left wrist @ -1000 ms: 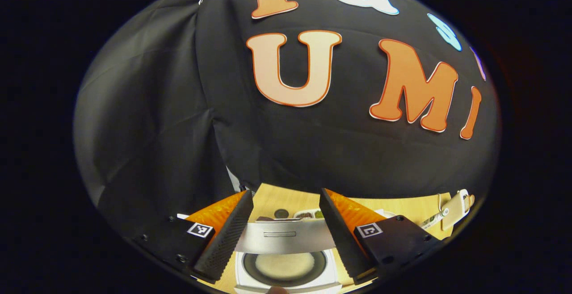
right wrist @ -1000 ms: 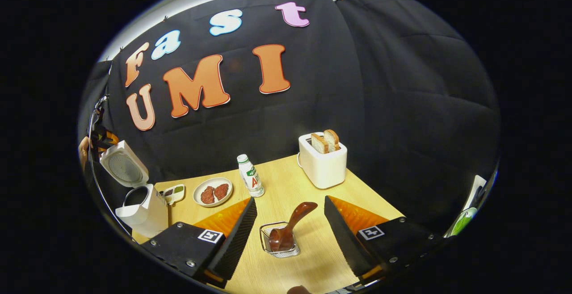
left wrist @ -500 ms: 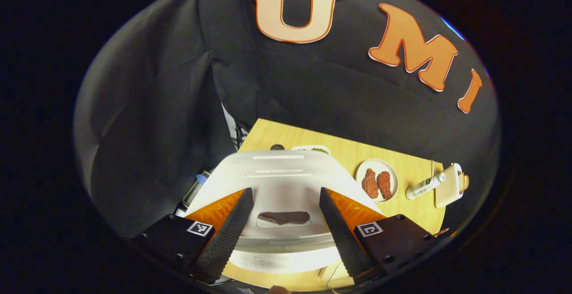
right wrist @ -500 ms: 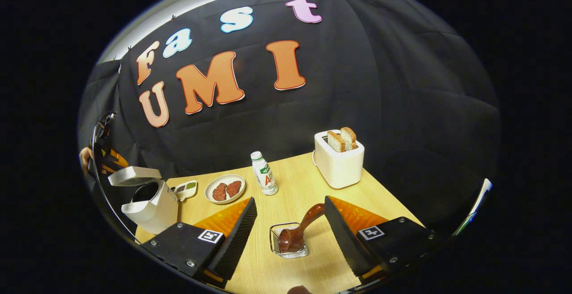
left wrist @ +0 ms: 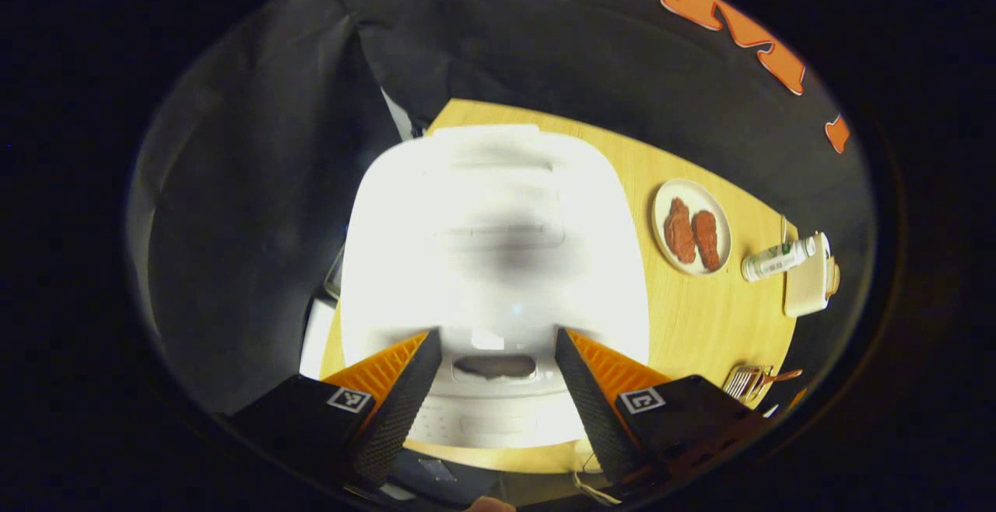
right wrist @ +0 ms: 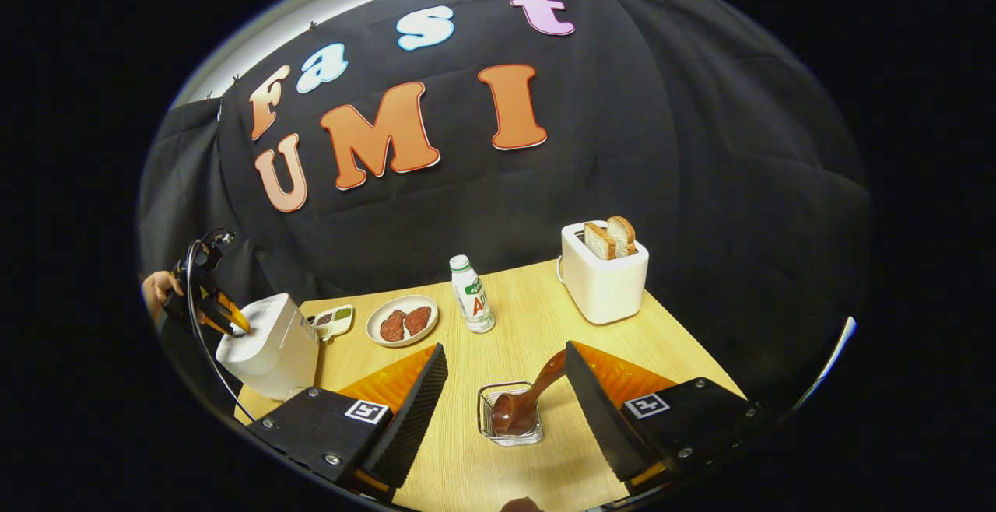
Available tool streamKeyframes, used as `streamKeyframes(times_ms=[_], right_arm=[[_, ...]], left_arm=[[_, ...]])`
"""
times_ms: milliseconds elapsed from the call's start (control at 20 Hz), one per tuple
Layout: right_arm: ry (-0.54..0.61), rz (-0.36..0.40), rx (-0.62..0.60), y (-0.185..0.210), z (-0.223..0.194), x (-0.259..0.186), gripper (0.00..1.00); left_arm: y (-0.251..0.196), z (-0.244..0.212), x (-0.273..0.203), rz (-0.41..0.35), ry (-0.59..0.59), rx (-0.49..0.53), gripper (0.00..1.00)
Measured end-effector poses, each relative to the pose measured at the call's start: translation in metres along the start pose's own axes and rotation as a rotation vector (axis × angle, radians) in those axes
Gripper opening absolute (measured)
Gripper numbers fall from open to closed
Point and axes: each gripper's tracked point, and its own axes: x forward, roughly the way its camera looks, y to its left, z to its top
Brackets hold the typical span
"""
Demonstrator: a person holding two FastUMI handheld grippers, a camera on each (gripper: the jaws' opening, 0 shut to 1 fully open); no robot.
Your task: Close the left gripper, press the button to open the rice cooker; take a wooden spoon from the chopstick holder with the right hand, scoop a spoonful of rice and pour it into the rice cooker, then put the wooden spoon back into the chopstick holder.
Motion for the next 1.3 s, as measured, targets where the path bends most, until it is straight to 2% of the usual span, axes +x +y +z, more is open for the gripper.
streamKeyframes(times_ms=[200,400,700,900,1100,1300], right_arm=[[0.001,0.003,-0.005,0.001,-0.001,-0.002,0.94],[-0.033,0.016,-0.034,0.007,0.013,-0.004,0.94],[-0.181,0.036,-0.104,0.032,0.081,0.000,0.94],[-0.280,0.071,-0.161,0.061,0.121,-0.005,0.94],[-0.380,0.129,-0.183,0.092,0.155,-0.015,0.94],[-0.459,0.195,-0.178,0.116,0.176,-0.027,0.94]], left_arm=[[-0.002,0.003,-0.007,0.002,-0.046,-0.004,1.00],[-0.013,0.006,-0.017,-0.019,-0.192,0.019,1.00],[-0.038,0.049,-0.126,-0.014,-0.620,0.129,1.00],[-0.054,0.053,-0.204,-0.030,-0.895,0.172,1.00],[-0.062,0.043,-0.269,-0.046,-1.118,0.157,1.00],[-0.063,0.022,-0.309,-0.038,-1.274,0.124,1.00]])
